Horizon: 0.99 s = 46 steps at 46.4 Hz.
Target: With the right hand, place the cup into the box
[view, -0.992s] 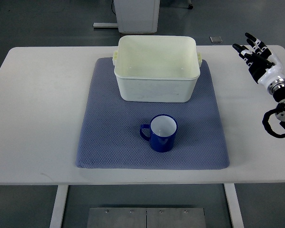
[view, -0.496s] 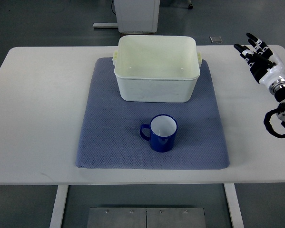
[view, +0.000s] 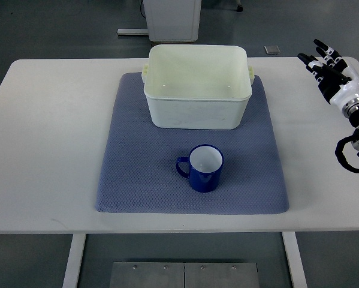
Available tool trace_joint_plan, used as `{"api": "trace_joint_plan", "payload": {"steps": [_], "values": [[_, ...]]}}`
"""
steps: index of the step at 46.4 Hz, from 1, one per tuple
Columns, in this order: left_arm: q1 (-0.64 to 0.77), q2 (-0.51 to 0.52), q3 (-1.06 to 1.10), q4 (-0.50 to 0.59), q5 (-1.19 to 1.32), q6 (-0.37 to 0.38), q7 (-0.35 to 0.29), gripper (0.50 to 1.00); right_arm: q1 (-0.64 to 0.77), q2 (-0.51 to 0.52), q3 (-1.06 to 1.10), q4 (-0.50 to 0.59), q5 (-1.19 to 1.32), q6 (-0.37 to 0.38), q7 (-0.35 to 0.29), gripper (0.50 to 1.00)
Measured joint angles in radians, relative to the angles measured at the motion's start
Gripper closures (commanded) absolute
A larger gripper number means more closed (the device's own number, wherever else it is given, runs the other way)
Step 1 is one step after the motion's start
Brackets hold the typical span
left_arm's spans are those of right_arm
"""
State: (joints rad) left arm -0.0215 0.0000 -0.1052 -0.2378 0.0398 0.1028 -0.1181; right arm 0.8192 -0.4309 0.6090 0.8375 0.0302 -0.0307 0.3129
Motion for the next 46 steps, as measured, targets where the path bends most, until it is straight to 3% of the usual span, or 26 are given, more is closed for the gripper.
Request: {"api": "trace_joint_plan", "payload": {"steps": [37, 46], "values": [[0.0, 0.0, 0.0, 0.0, 0.0, 0.0, 0.0, 0.5, 0.015, 0.005, 0.0, -0.006, -0.001, -0.013, 0.003, 0.5], [0.0, 0.0, 0.001, 0.0, 0.0, 0.0, 0.0, 0.5, 0.032, 0.009, 0.001, -0.078, 0.0, -0.017, 0.004, 0.5]]}}
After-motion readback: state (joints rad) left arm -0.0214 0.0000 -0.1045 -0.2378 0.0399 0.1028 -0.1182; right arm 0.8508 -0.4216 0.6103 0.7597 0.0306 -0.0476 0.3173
